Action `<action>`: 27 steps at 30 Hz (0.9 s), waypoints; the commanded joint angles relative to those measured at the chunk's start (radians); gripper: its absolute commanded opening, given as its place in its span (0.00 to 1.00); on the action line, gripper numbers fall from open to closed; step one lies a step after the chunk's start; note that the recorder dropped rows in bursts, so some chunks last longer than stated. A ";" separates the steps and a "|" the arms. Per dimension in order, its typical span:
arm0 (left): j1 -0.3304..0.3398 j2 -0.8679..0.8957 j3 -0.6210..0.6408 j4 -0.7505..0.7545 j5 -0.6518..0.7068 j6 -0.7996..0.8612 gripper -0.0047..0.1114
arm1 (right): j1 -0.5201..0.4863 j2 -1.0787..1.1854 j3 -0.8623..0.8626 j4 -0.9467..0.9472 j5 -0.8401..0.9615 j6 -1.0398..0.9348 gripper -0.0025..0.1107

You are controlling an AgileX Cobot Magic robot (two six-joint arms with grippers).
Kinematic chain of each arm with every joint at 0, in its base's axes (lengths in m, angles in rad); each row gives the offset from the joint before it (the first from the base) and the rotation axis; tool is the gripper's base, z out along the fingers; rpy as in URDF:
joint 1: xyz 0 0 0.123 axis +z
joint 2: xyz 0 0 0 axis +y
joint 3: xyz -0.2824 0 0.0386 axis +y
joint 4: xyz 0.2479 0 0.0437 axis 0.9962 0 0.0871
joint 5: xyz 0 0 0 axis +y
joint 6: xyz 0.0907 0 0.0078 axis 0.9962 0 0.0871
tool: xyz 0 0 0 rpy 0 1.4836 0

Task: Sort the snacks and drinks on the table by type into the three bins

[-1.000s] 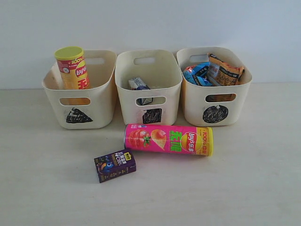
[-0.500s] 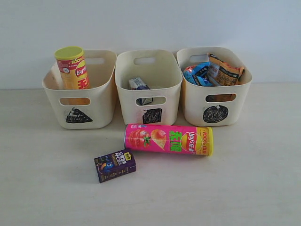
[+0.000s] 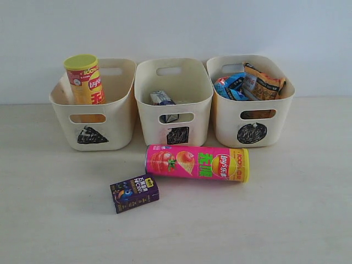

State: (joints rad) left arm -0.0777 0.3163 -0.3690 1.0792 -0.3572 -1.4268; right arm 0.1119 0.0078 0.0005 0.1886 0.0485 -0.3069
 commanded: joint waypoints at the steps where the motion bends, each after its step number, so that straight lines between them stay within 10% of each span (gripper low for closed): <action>1: -0.003 0.098 -0.066 0.219 -0.019 -0.132 0.07 | -0.066 -0.008 0.000 -0.052 -0.029 -0.007 0.02; 10: -0.003 0.304 -0.180 0.665 -0.046 -0.474 0.07 | -0.108 -0.008 0.000 -0.056 -0.019 -0.007 0.02; 27: -0.003 0.688 -0.421 0.665 -0.123 -0.348 0.07 | -0.108 -0.008 0.000 -0.049 0.146 -0.007 0.02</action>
State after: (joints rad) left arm -0.0777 0.9645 -0.7585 1.7406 -0.5266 -1.7971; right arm 0.0107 0.0056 0.0005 0.1396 0.1189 -0.3069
